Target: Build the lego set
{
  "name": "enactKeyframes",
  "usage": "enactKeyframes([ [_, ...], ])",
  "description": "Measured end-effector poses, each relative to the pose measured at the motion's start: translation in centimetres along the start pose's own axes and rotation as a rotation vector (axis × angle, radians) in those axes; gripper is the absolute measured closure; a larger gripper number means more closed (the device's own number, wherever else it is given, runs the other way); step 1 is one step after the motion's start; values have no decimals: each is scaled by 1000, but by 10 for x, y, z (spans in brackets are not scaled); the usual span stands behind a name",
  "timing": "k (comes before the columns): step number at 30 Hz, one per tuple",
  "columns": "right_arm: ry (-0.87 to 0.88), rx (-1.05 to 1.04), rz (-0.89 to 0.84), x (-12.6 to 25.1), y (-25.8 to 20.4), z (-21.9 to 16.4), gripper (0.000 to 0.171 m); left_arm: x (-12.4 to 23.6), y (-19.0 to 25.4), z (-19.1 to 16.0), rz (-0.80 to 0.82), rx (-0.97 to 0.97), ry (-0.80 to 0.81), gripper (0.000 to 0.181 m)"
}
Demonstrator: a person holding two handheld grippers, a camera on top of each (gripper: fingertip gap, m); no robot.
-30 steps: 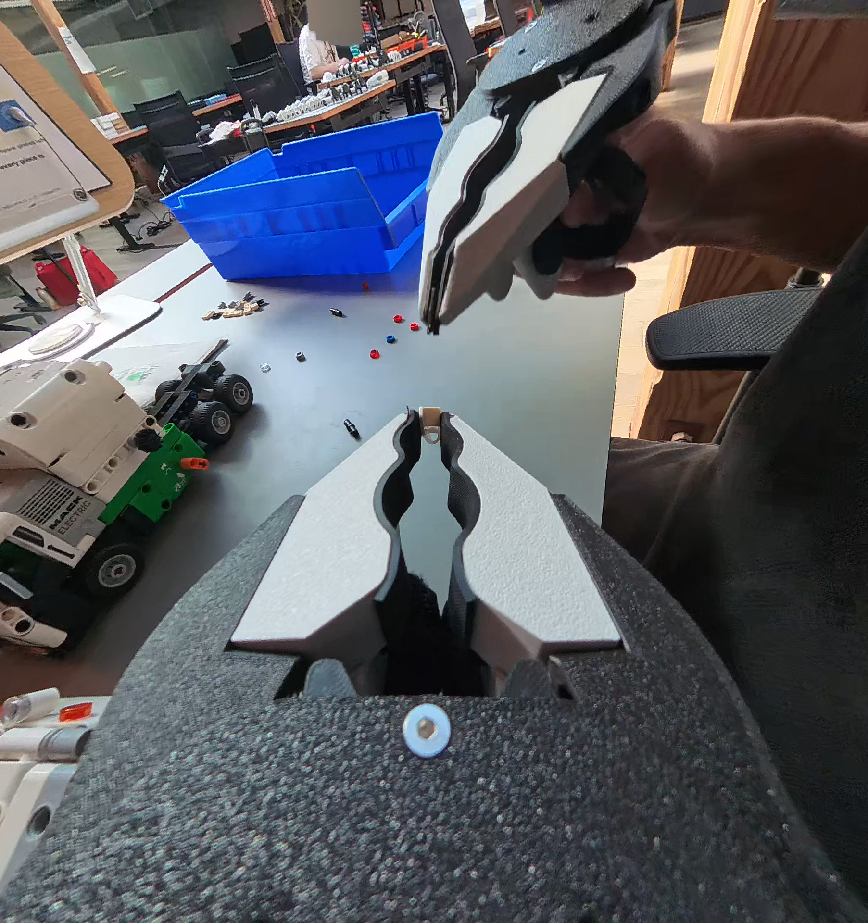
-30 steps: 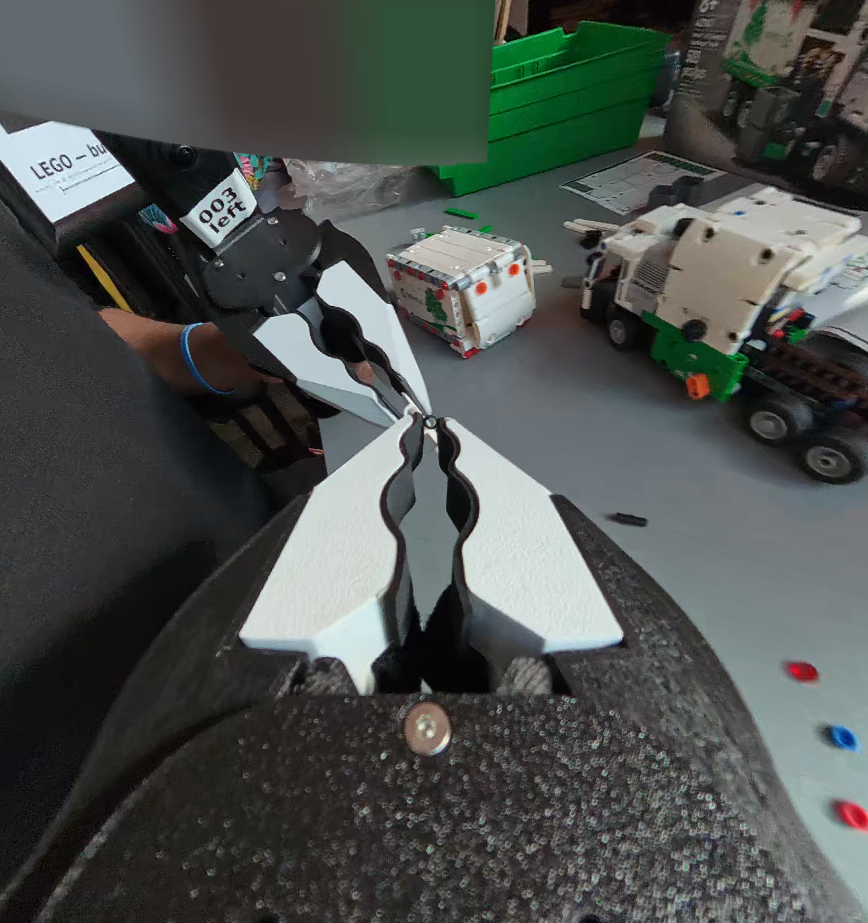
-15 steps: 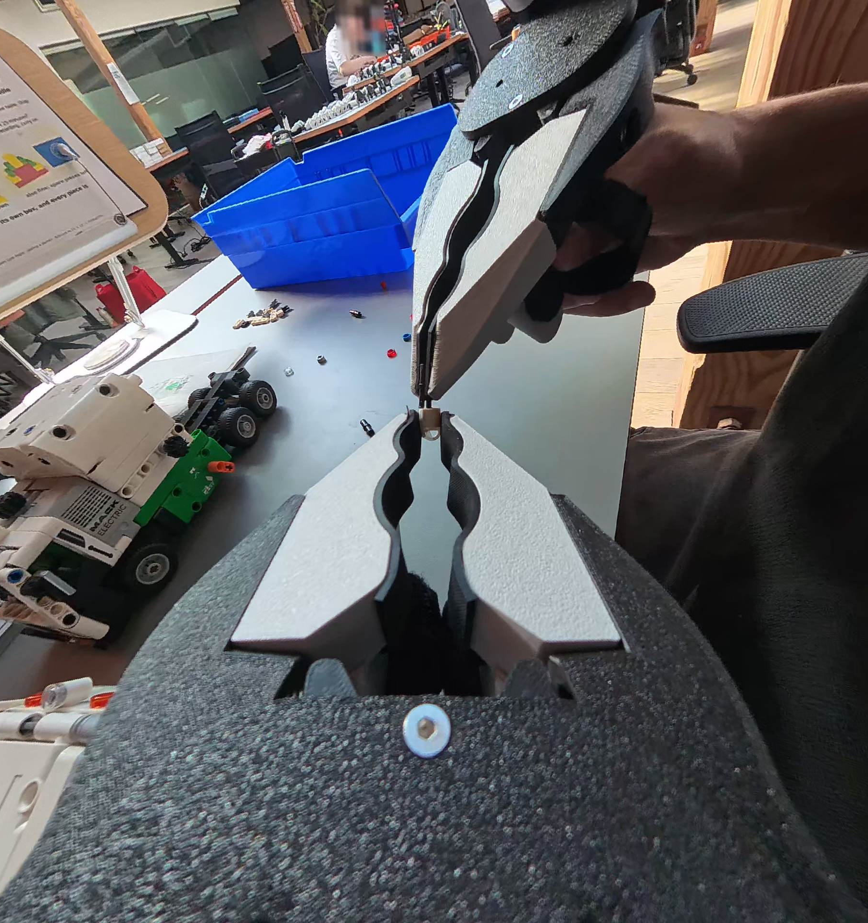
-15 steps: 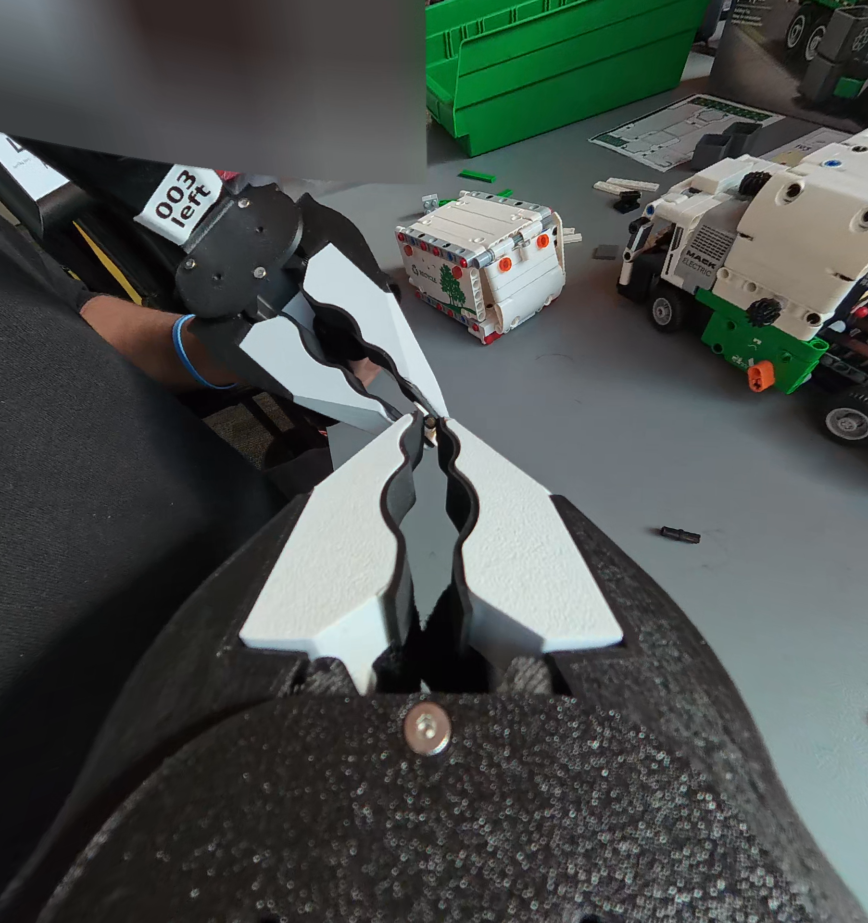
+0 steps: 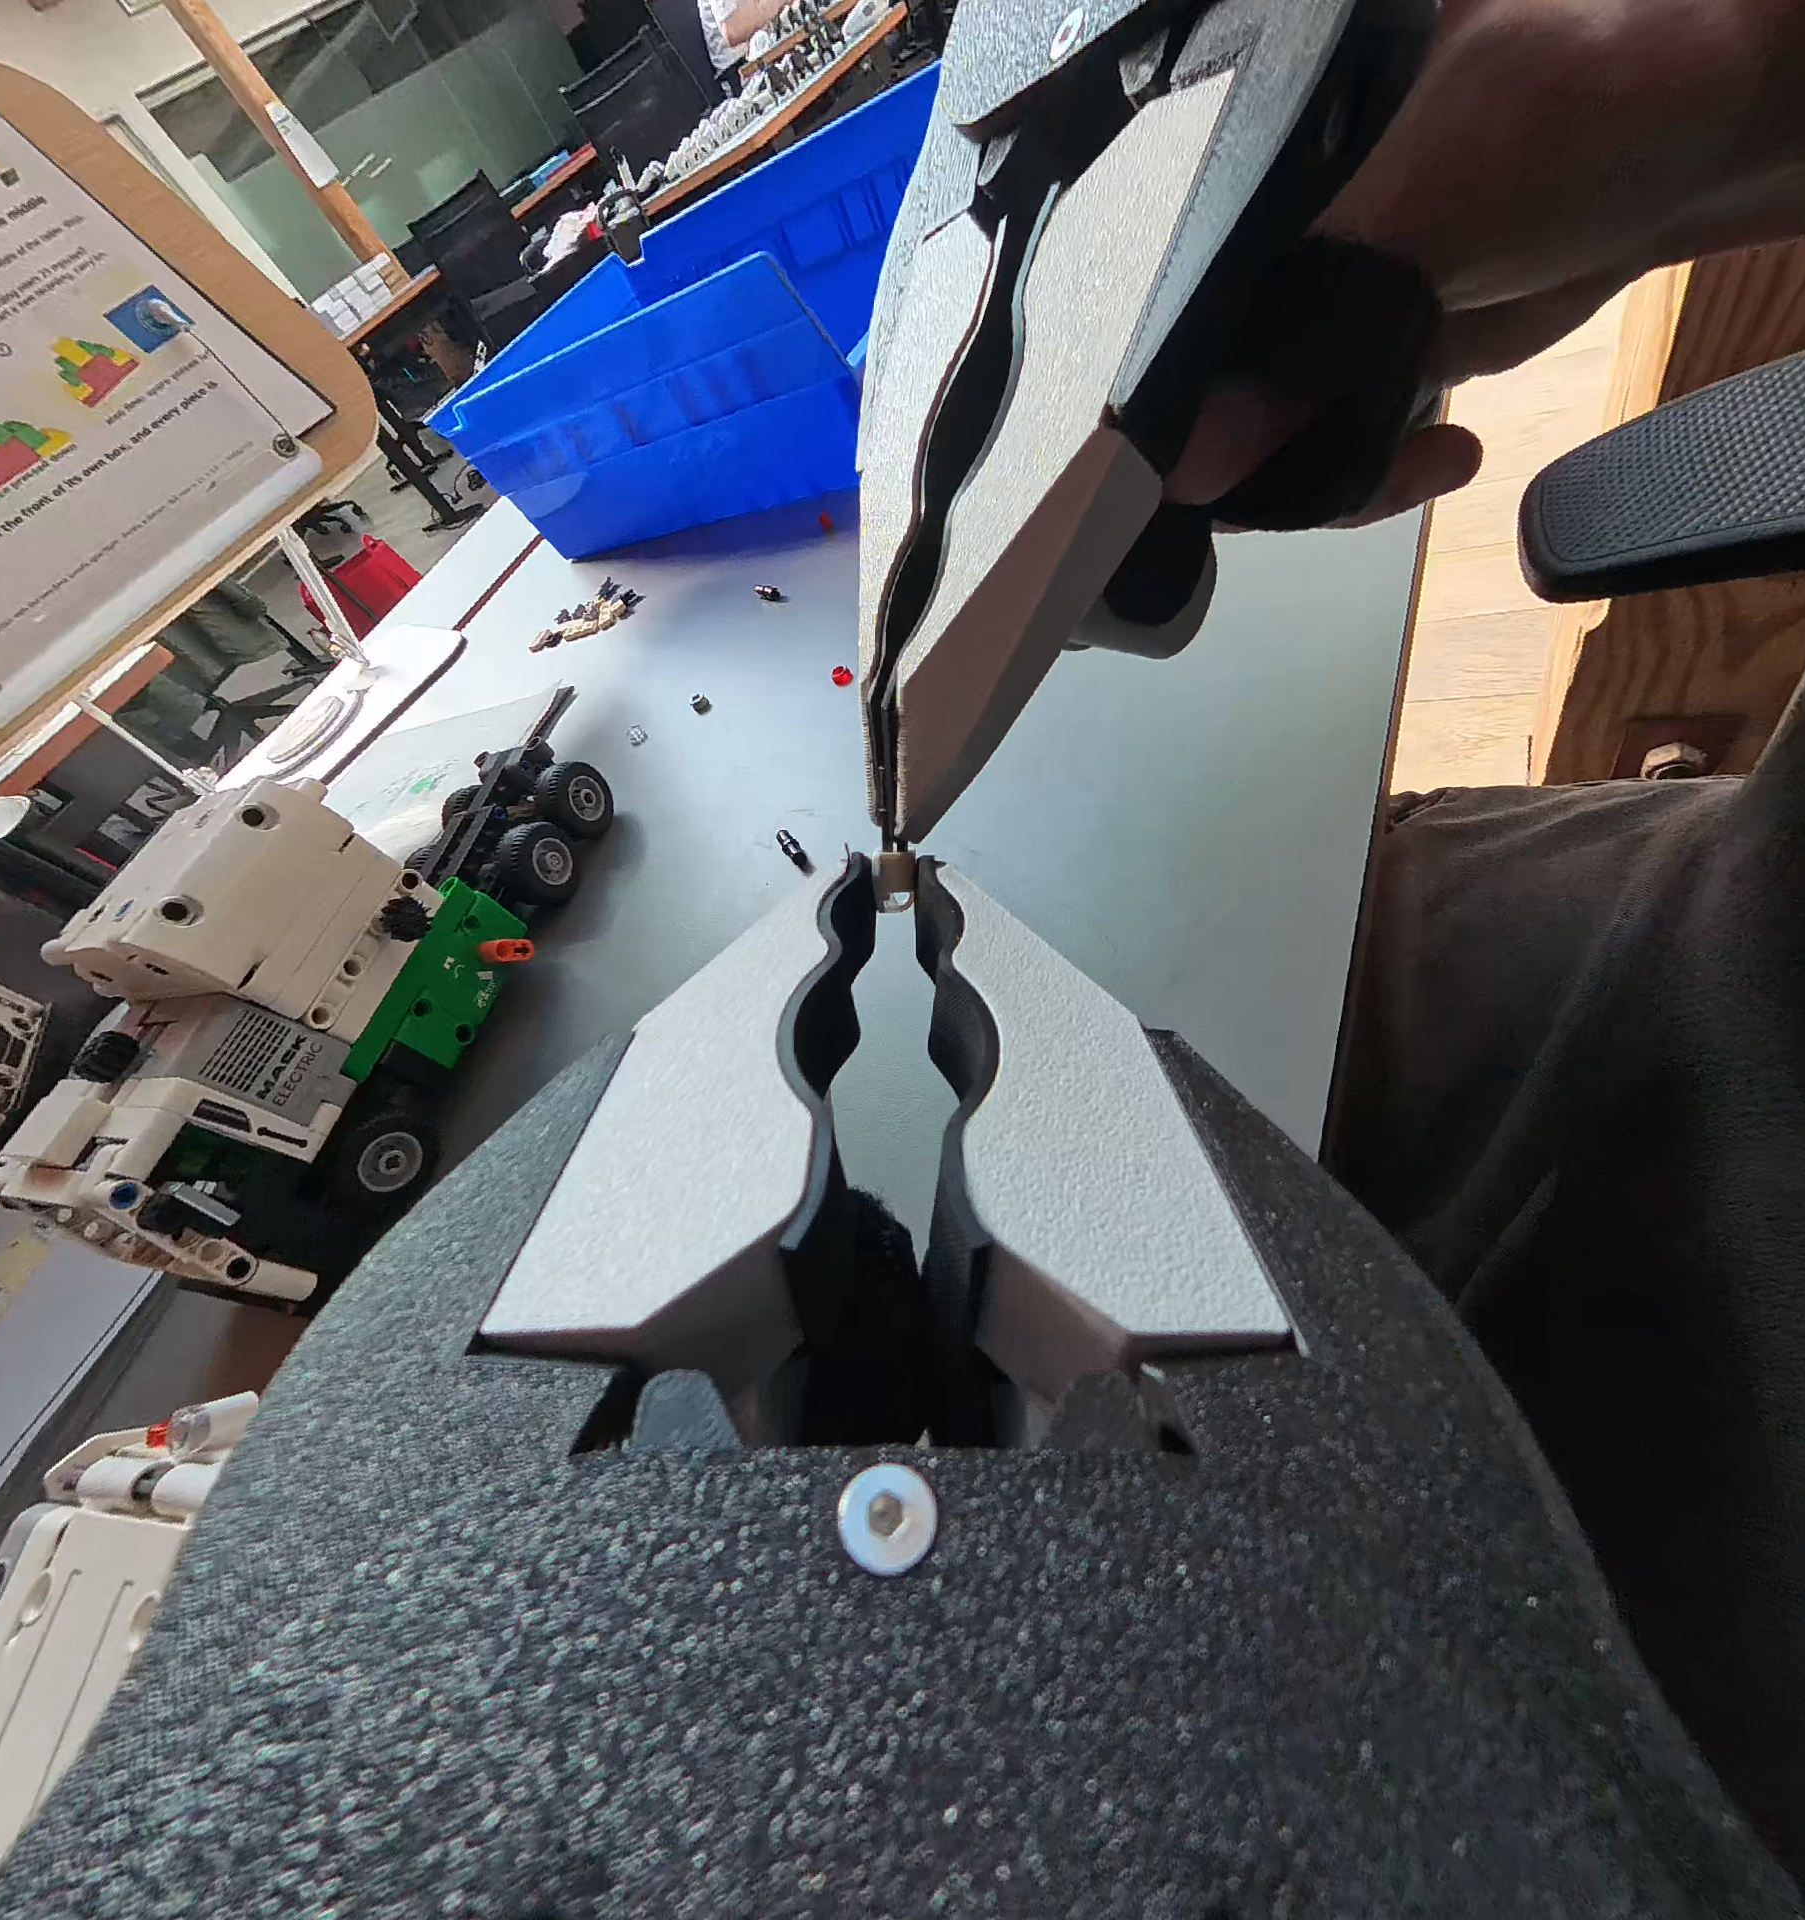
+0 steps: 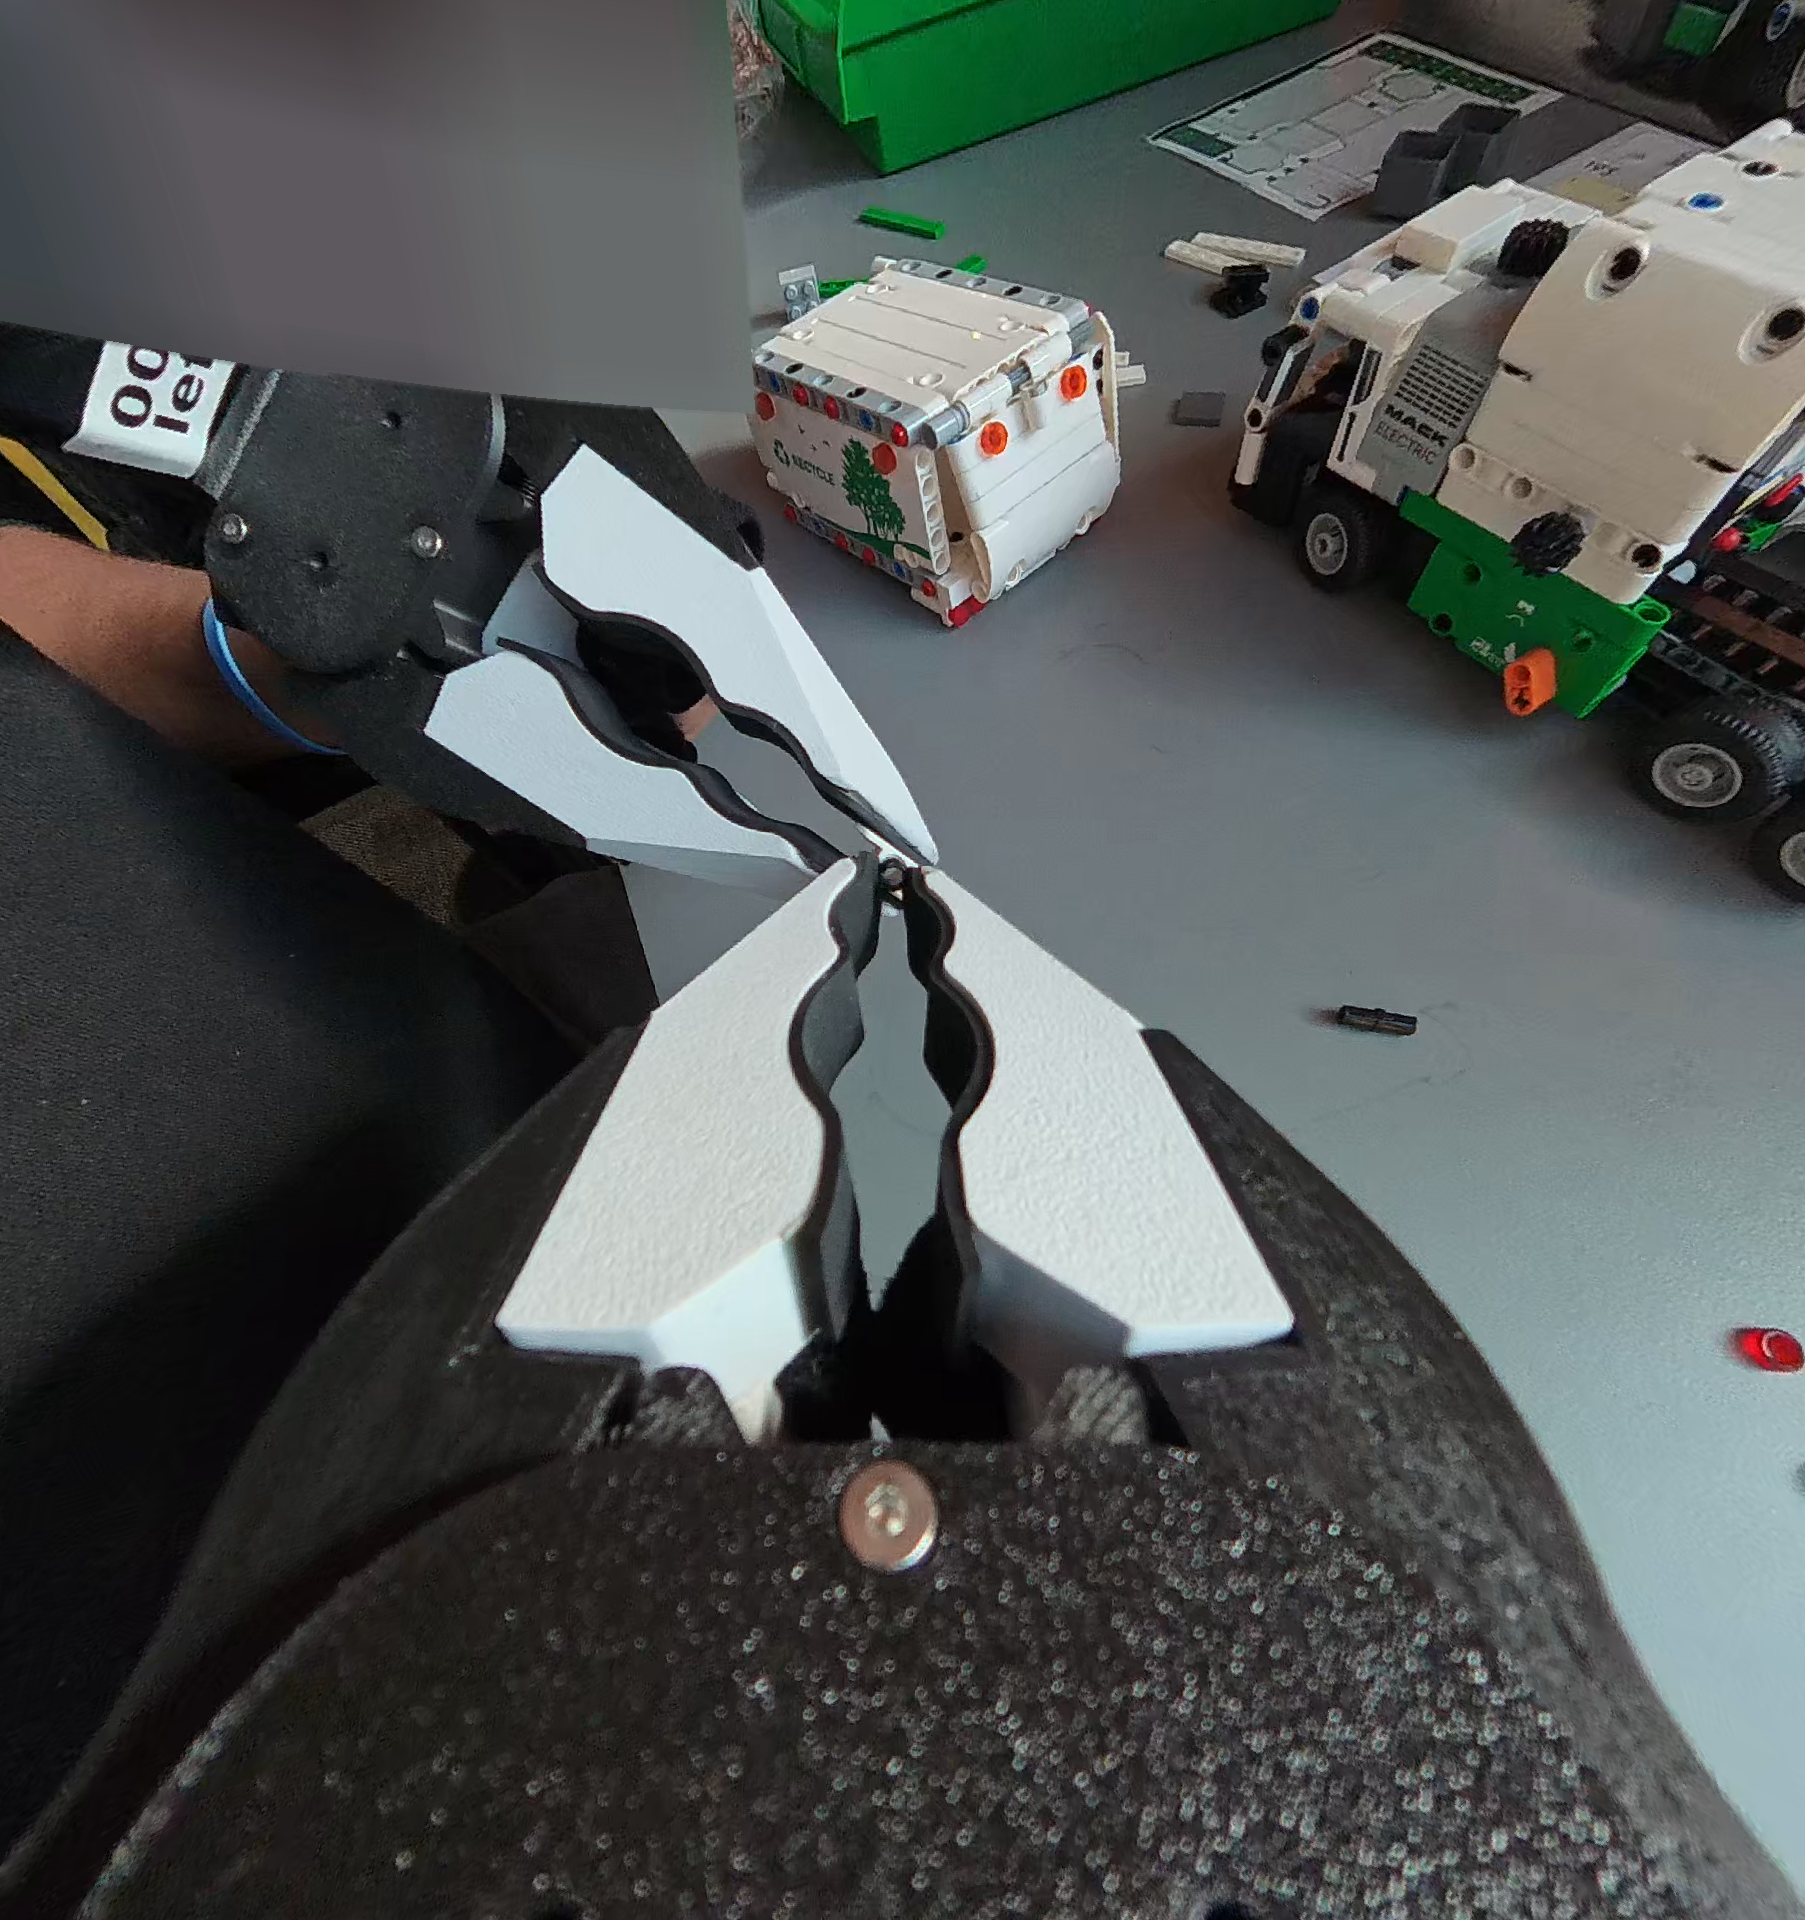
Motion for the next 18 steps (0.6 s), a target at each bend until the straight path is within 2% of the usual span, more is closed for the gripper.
enactKeyframes([
  [14, 19, -92, -17, -6, -1, -13, 167, -5, 6, -3, 14, -64, -70, 176],
  [18, -11, -54, -77, -9, -5, -15, 167, -7, 9, -5, 21, -91, -98, 176],
])
Point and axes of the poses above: each gripper's, where its closed fingertips meet, x back along the fingers, z out of its top, y = z × x across the jaws, the point moved 8 cm from there along x, back along the fingers, and after that the axes turned 2 degrees about -z, right-handed, at the moved point
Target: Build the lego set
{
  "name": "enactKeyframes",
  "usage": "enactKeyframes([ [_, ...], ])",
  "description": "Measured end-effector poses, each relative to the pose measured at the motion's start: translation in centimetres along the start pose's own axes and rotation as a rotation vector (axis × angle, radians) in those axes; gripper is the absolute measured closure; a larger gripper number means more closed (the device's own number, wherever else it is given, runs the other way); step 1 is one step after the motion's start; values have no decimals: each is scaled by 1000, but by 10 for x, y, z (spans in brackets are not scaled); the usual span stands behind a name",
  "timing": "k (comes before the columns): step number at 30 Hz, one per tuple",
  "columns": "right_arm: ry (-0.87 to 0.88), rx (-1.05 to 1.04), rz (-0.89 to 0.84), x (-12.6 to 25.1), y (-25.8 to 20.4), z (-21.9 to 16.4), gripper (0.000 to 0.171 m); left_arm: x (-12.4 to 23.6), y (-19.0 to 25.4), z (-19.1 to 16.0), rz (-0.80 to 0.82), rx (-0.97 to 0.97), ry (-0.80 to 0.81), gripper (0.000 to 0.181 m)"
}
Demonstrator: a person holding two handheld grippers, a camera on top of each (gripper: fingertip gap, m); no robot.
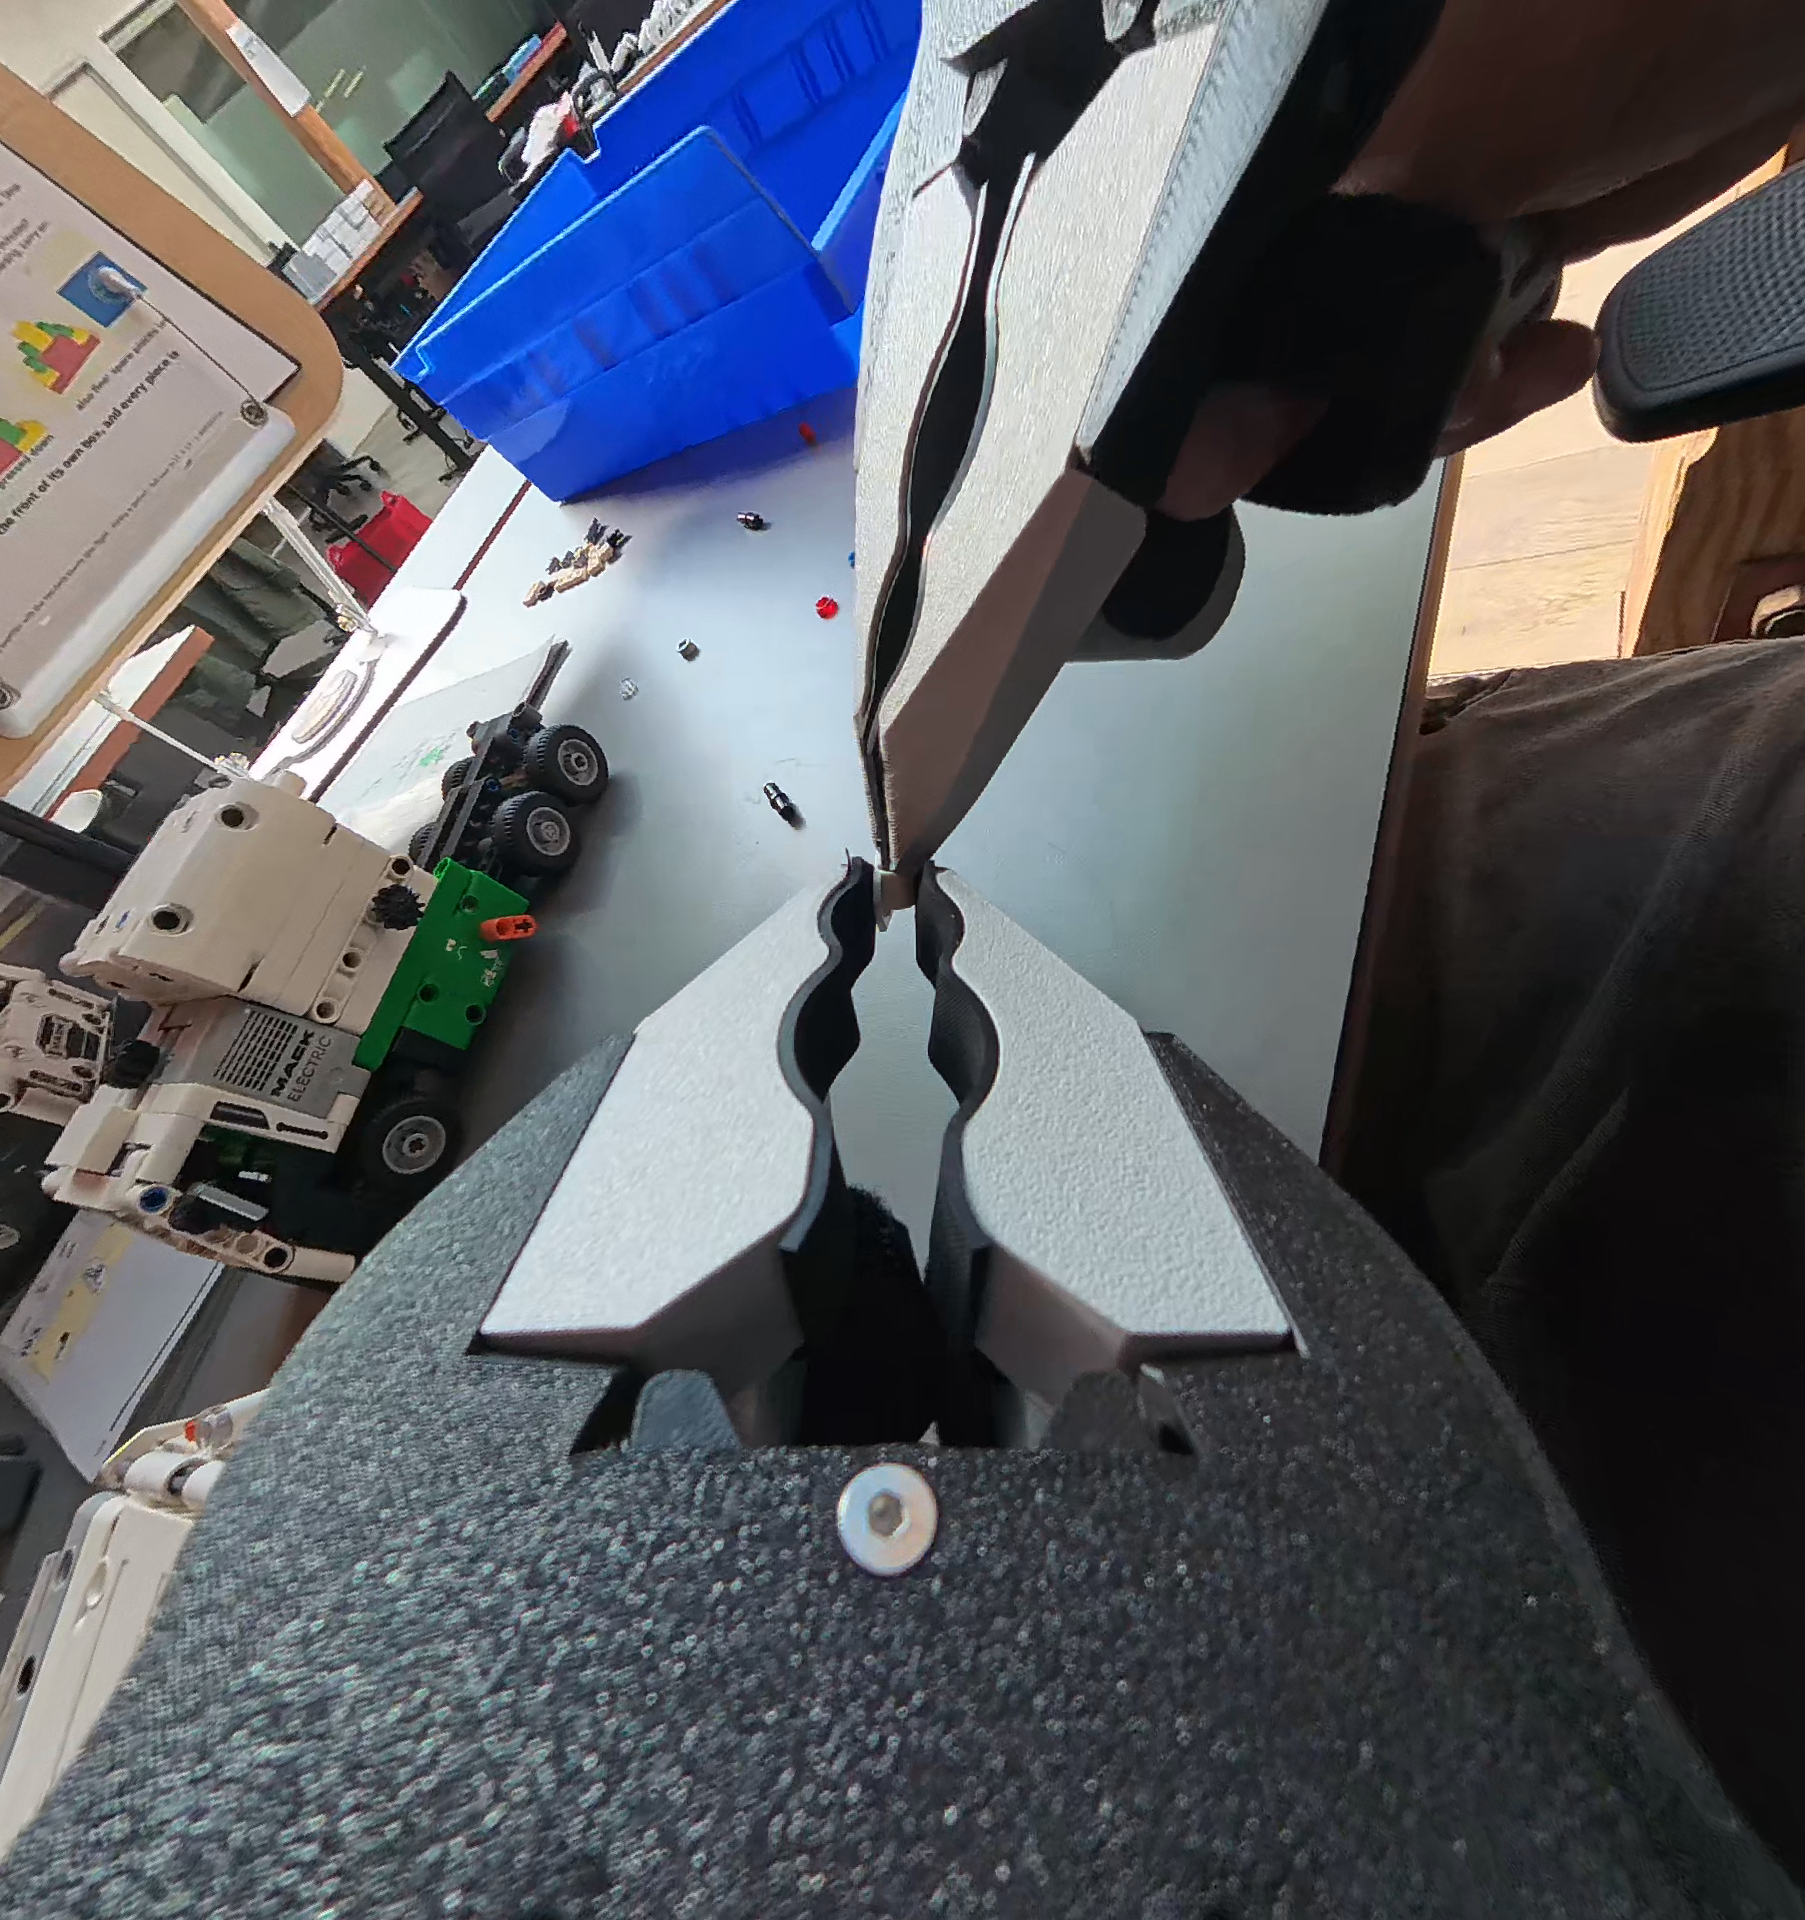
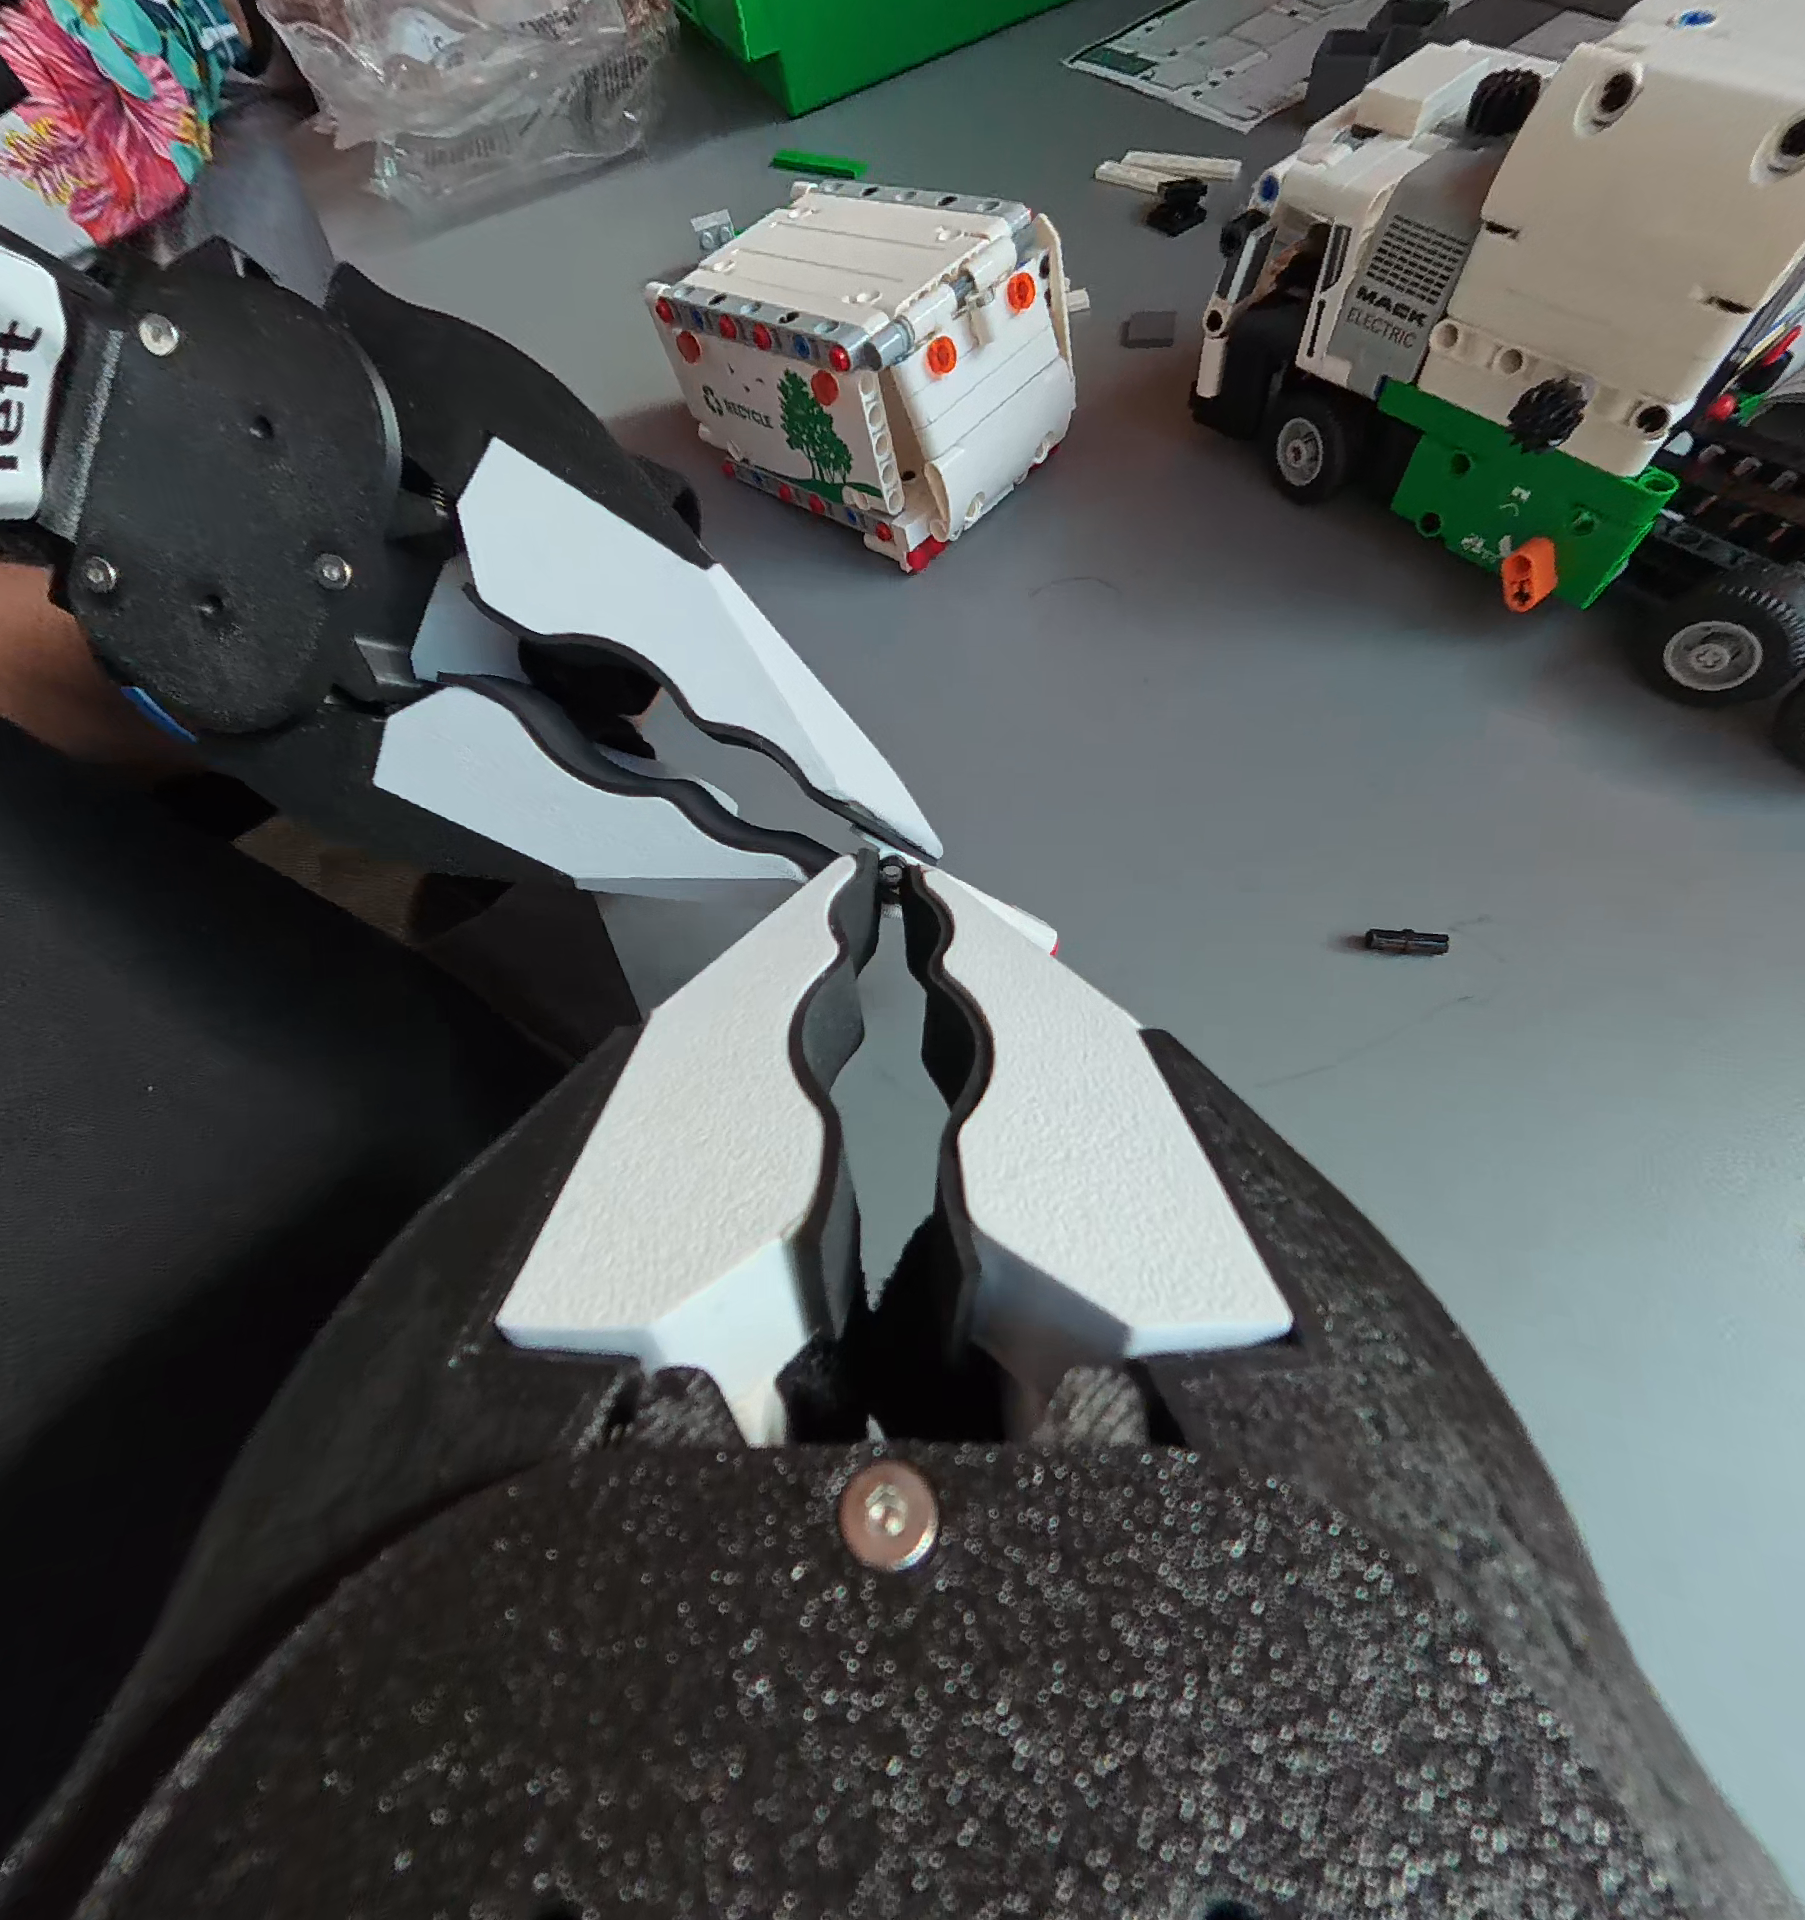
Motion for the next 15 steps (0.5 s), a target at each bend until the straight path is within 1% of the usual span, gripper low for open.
enactKeyframes([
  [5, 3, -62, 12, 3, 0, 2, 167, 1, 0, 1, -11, 9, 22, 176],
  [8, 28, -85, 37, 9, 0, 8, 166, 4, -4, 3, -14, 34, 80, 175],
  [15, 10, -26, 1, 9, -2, 8, 166, 3, -3, 3, -11, 31, 72, 175],
])
Point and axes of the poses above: each gripper's, where its closed fingertips meet, x back along the fingers, z out of its top, y = z × x across the jaws, the point moved 8 cm from there along x, back along the fingers, and after that the axes turned 2 degrees about -z, right-handed, at the moved point
